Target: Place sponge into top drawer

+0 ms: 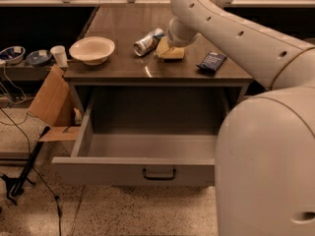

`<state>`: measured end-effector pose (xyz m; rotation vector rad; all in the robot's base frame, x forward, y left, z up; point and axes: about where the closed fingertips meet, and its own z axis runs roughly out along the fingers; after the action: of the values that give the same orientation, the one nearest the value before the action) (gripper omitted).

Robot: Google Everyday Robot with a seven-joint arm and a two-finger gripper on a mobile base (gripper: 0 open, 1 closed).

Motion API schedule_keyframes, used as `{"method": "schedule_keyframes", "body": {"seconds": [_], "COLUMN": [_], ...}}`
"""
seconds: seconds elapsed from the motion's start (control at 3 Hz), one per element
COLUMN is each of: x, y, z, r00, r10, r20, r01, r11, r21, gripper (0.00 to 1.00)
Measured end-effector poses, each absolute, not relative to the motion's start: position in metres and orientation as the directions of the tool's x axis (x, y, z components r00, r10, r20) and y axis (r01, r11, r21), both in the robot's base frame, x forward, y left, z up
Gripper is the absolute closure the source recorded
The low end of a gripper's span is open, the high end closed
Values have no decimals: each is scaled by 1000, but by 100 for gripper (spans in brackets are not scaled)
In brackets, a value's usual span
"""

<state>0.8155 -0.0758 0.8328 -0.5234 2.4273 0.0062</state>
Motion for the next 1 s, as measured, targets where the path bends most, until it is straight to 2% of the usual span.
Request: {"method": "schedule_keyframes", "body": {"seconds": [0.67,1.0], "x": [787,750], "y": [-96,-111], "z": [862,899], "r00": [-676,-616], "r10": [-335,-333], "r20": [-656,-714], "r01": [-360,-344], "r11": [927,929], "r21": [-102,-136], "gripper": [97,100]}}
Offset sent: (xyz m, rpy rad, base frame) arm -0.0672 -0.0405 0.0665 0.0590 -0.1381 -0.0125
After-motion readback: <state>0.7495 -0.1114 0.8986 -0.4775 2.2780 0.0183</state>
